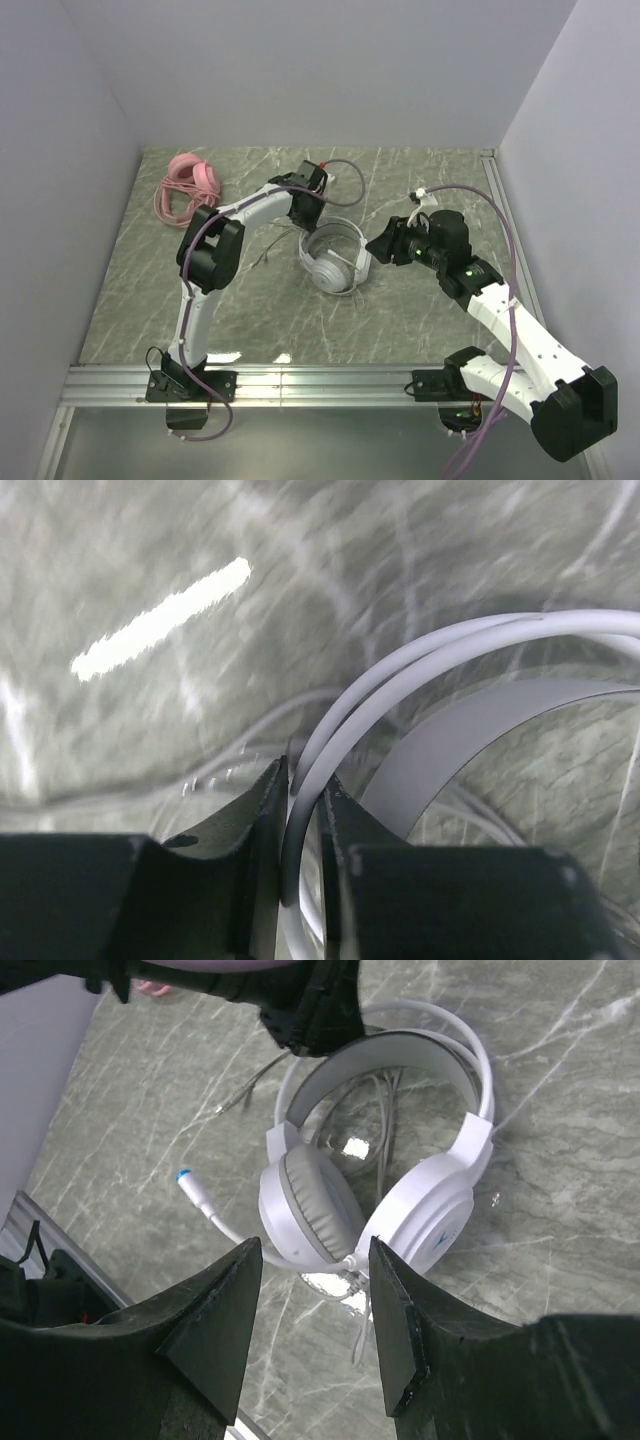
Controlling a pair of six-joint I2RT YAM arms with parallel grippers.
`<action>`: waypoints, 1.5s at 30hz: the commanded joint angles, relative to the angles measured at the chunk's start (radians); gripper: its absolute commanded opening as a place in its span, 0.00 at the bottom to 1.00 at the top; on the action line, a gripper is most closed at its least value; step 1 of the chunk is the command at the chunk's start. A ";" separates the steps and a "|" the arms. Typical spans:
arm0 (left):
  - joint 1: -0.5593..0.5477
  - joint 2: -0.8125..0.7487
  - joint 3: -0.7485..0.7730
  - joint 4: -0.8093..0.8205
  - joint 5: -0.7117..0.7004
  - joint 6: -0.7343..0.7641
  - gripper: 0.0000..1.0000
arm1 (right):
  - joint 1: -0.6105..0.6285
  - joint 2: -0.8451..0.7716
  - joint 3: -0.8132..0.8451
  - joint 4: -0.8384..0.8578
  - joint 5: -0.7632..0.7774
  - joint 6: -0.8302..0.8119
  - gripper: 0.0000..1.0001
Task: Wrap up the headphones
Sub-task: Grab headphones with the left arm
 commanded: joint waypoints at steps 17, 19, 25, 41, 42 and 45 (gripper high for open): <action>-0.007 -0.466 -0.312 0.008 -0.382 -0.544 0.00 | 0.005 -0.012 -0.020 0.062 0.001 0.017 0.54; -0.007 -0.481 -0.338 0.015 -0.401 -0.590 0.00 | 0.005 -0.013 -0.025 0.068 0.009 0.020 0.54; -0.007 -0.558 -0.349 -0.033 -0.519 -0.684 0.00 | 0.003 -0.071 -0.055 0.097 0.058 0.030 0.54; 0.085 -0.918 -0.478 0.069 -0.293 -0.775 0.00 | -0.012 -0.188 -0.324 0.485 0.038 0.141 0.72; 0.085 -0.950 -0.483 0.072 -0.287 -0.784 0.00 | -0.008 -0.188 -0.327 0.514 0.036 0.135 0.73; 0.087 -0.986 -0.469 0.054 -0.266 -0.788 0.00 | 0.027 -0.188 -0.344 0.609 0.023 0.106 0.80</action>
